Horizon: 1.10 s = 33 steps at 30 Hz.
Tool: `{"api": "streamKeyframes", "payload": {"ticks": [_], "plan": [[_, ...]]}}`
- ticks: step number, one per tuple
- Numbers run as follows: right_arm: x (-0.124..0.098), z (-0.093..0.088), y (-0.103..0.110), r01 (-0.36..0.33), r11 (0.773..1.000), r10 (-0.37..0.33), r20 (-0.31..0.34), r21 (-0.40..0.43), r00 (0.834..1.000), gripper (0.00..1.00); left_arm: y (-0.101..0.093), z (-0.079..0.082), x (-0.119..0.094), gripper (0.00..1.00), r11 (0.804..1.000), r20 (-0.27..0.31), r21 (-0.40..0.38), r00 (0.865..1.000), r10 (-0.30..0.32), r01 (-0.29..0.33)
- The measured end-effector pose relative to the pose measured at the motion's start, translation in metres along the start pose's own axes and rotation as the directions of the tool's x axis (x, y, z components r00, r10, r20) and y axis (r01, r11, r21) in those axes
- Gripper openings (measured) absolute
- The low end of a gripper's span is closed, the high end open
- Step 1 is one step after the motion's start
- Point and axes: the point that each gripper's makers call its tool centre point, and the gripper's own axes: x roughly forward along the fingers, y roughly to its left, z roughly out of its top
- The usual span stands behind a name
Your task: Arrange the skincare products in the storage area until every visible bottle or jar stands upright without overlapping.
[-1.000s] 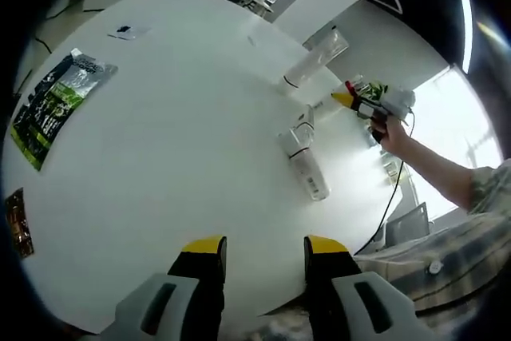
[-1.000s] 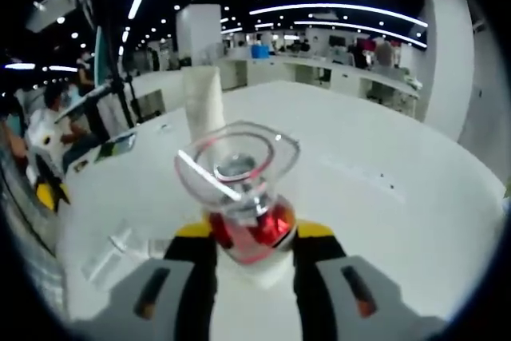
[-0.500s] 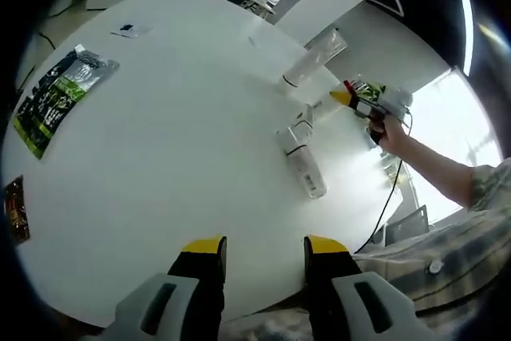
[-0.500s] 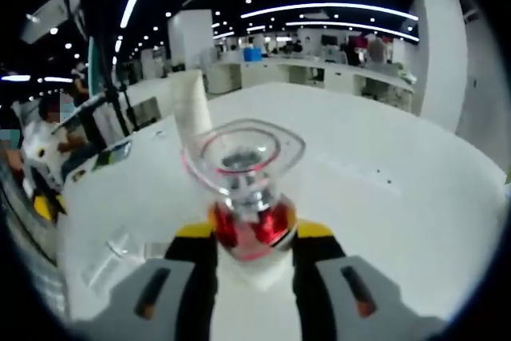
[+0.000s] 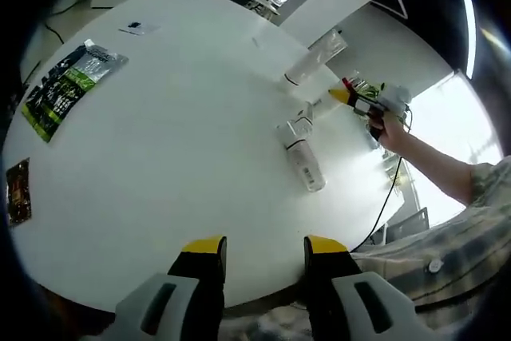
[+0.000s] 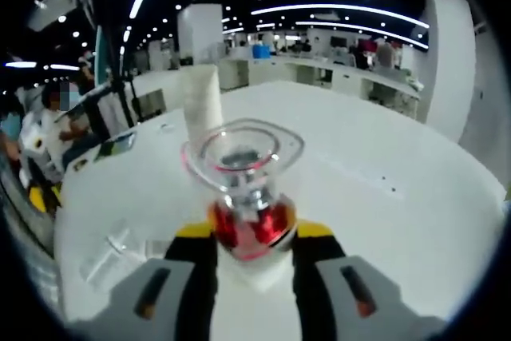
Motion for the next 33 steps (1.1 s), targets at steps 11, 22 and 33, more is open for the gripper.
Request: {"api": "streamKeyframes", "payload": {"ticks": [11, 22, 33], "plan": [[0.001, -0.001, -0.002, 0.020, 1.000, -0.020, -0.017, -0.007, 1.000, 0.34, 0.005, -0.012, -0.007, 0.40, 1.000, 0.004, -0.006, 1.000, 0.001, -0.001], [0.001, -0.002, -0.005, 0.015, 1.000, -0.015, -0.021, 0.013, 1.000, 0.35, 0.007, -0.026, -0.014, 0.40, 1.000, 0.018, -0.024, 1.000, 0.001, -0.001], [0.001, -0.004, -0.002, 0.030, 0.999, -0.032, -0.056, -0.028, 0.998, 0.37, 0.010, -0.039, -0.019, 0.40, 1.000, 0.005, -0.026, 1.000, 0.000, 0.000]]}}
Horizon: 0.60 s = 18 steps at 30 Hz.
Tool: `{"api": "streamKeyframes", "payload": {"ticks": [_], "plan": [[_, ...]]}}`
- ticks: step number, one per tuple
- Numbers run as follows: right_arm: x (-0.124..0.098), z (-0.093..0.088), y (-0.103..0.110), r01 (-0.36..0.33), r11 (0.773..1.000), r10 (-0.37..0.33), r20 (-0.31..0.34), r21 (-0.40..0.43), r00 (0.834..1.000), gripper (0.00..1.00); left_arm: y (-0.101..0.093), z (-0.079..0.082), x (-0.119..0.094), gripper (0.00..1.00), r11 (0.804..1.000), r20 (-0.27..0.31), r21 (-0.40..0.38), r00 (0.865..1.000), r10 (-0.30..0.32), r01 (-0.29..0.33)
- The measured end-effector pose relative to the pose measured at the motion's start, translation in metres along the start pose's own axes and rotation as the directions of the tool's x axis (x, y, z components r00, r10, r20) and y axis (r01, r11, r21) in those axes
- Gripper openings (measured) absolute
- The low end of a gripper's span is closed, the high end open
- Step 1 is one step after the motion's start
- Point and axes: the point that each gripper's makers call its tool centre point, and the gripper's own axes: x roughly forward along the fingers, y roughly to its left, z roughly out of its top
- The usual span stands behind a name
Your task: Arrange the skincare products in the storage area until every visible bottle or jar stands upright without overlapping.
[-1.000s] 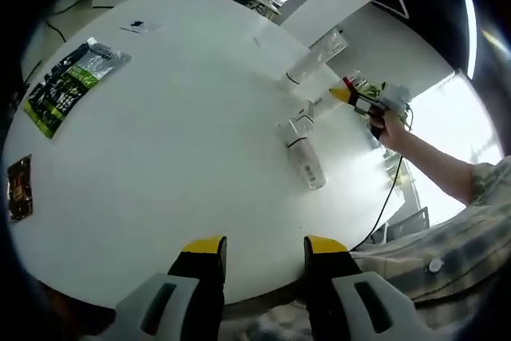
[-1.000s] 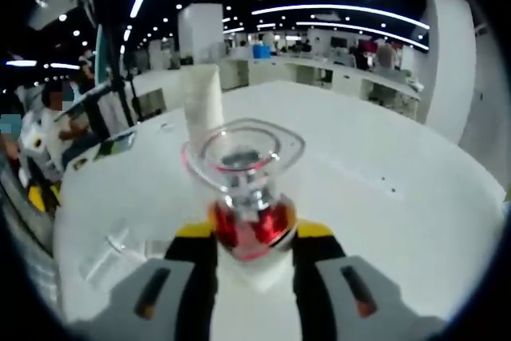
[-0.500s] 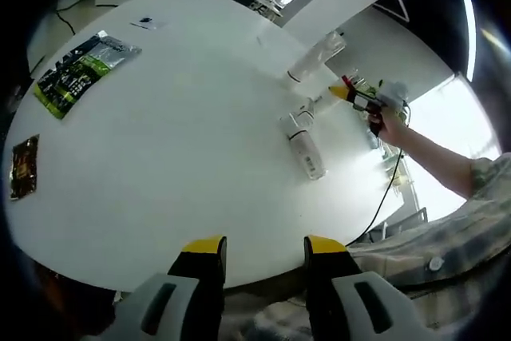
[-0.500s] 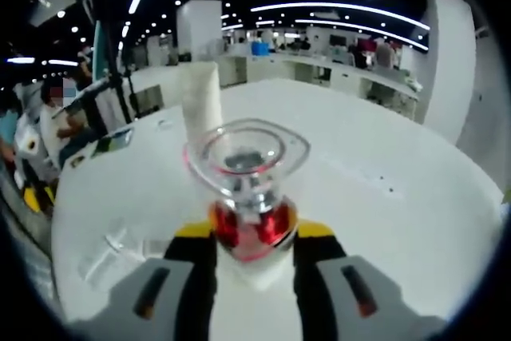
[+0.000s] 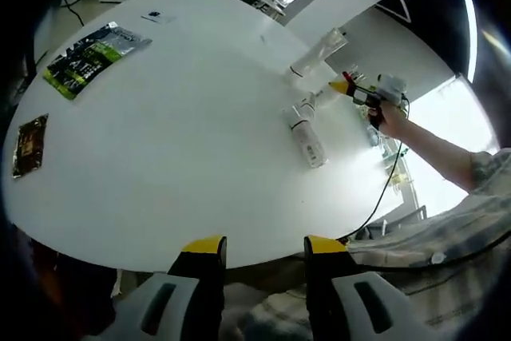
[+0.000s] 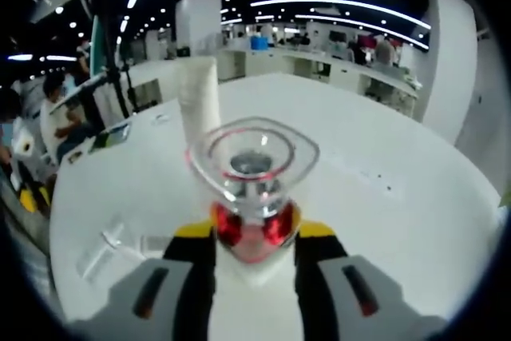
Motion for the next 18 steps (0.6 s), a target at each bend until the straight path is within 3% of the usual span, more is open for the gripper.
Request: {"api": "streamKeyframes", "payload": {"ticks": [7, 13, 18], "plan": [[0.000, -0.005, -0.002, 0.011, 1.000, -0.011, -0.018, -0.018, 1.000, 0.41, 0.002, -0.007, -0.003, 0.40, 1.000, 0.002, -0.008, 1.000, -0.005, 0.005], [0.006, -0.022, -0.002, 0.000, 0.999, -0.004, -0.090, -0.042, 0.996, 0.42, 0.010, -0.019, -0.006, 0.40, 0.999, 0.002, -0.032, 1.000, -0.005, 0.005], [0.009, -0.022, -0.005, -0.020, 1.000, 0.018, -0.075, -0.023, 0.997, 0.34, 0.018, -0.023, -0.011, 0.40, 0.998, 0.020, -0.063, 1.000, 0.005, -0.003]]}}
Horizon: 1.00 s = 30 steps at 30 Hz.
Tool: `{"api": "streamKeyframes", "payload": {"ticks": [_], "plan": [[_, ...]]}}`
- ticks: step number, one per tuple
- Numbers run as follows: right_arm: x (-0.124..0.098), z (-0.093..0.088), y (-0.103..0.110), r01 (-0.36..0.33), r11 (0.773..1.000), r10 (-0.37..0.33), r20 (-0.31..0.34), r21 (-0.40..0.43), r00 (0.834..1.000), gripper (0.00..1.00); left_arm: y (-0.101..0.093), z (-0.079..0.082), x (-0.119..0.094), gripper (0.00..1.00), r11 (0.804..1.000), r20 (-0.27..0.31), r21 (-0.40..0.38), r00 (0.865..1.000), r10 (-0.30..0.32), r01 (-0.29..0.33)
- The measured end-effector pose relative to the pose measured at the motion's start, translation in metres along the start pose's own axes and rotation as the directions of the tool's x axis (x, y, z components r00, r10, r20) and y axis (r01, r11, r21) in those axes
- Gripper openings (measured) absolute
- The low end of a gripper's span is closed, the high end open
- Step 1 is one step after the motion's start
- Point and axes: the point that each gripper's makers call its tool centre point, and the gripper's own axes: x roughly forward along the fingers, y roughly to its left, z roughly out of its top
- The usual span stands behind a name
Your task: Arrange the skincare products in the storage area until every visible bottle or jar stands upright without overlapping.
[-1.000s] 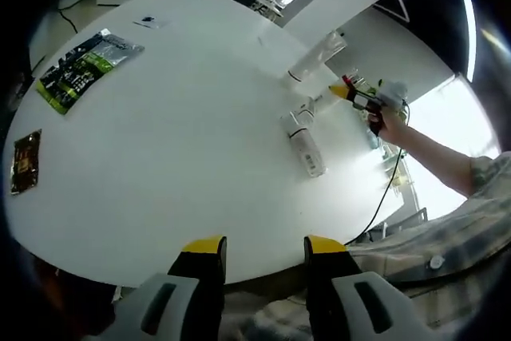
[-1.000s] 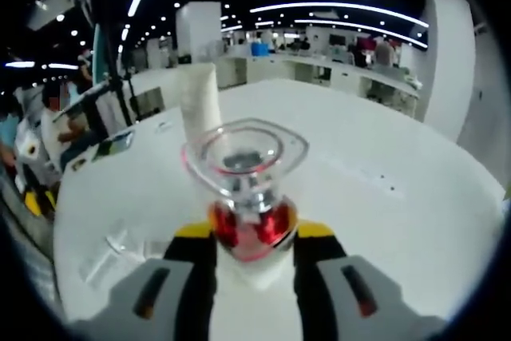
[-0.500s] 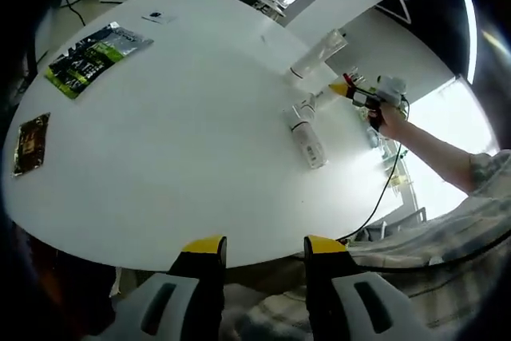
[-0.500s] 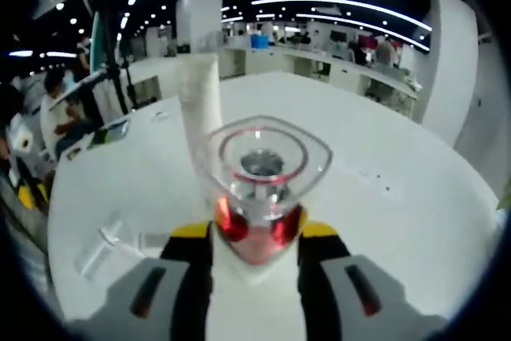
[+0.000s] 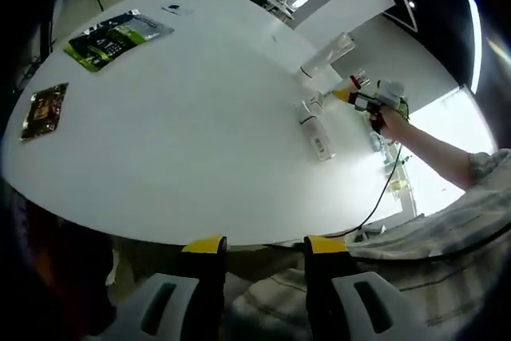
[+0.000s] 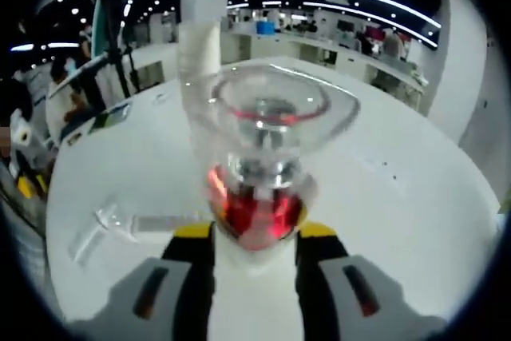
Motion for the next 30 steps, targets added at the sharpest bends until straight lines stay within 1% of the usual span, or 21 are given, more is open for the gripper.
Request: {"api": "streamKeyframes", "payload": {"ticks": [5, 9, 13, 18, 21, 25, 30], "plan": [[0.003, 0.003, -0.001, -0.011, 1.000, 0.010, 0.011, 0.027, 1.000, 0.32, 0.006, -0.004, -0.004, 0.40, 1.000, 0.002, -0.015, 1.000, 0.008, -0.008], [0.003, 0.004, 0.001, -0.010, 1.000, 0.010, 0.013, 0.027, 1.000, 0.31, 0.009, -0.004, -0.010, 0.40, 0.999, 0.018, -0.031, 1.000, 0.015, -0.015], [0.002, 0.006, 0.006, -0.018, 0.999, 0.017, 0.017, 0.034, 1.000, 0.30, 0.014, -0.005, -0.013, 0.40, 0.999, 0.016, -0.040, 1.000, 0.023, -0.022], [0.002, 0.015, 0.006, -0.022, 0.999, 0.020, 0.042, 0.036, 0.999, 0.30, 0.015, -0.002, -0.013, 0.40, 0.999, 0.013, -0.034, 1.000, 0.023, -0.023], [0.005, 0.019, 0.006, -0.024, 0.999, 0.022, 0.050, 0.034, 0.999, 0.30, 0.016, 0.000, -0.013, 0.40, 0.999, 0.012, -0.029, 1.000, 0.022, -0.022], [0.011, 0.023, 0.008, -0.026, 0.999, 0.025, 0.044, 0.022, 0.999, 0.31, 0.016, 0.002, -0.015, 0.40, 0.999, 0.020, -0.030, 1.000, 0.021, -0.020], [0.020, 0.030, 0.012, -0.038, 0.999, 0.038, 0.046, 0.003, 0.998, 0.31, 0.024, 0.000, -0.020, 0.40, 0.998, 0.025, -0.046, 0.999, 0.034, -0.033]]}}
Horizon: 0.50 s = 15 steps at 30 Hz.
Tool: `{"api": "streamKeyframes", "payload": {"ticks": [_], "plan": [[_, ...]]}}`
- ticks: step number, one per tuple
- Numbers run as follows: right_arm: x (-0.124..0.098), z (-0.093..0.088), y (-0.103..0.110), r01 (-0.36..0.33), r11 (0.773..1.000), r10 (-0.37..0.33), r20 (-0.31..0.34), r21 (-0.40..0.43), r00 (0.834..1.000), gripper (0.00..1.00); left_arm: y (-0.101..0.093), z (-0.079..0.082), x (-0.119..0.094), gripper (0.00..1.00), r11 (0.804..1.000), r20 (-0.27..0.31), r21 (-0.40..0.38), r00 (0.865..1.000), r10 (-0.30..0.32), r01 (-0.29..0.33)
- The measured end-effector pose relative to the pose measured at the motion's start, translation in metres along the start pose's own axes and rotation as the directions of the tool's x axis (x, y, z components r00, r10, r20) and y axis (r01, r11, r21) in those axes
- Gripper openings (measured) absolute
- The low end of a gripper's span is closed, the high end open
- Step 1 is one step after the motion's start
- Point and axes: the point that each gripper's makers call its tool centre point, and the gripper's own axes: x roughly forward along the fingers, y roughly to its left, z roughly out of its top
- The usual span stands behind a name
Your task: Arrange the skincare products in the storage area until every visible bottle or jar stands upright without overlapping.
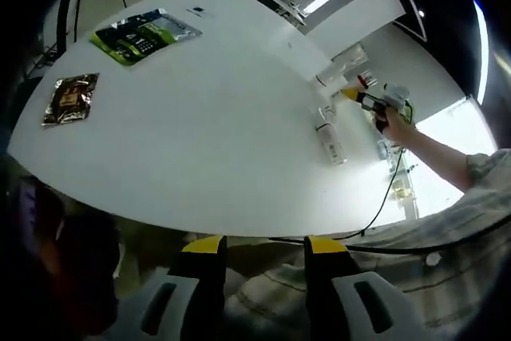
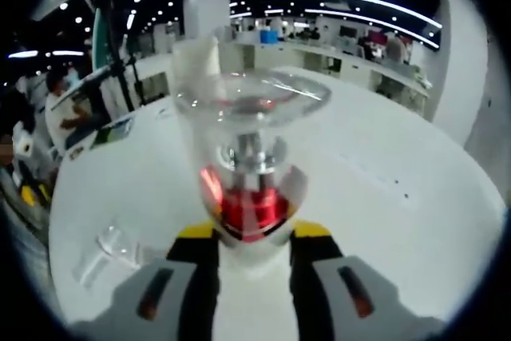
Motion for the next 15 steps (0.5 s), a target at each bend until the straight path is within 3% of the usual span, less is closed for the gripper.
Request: {"api": "streamKeyframes", "payload": {"ticks": [15], "plan": [[0.015, 0.009, 0.010, -0.027, 0.999, 0.027, -0.003, -0.047, 1.000, 0.31, 0.005, 0.002, 0.000, 0.40, 1.000, -0.001, 0.006, 1.000, 0.014, -0.014]]}}
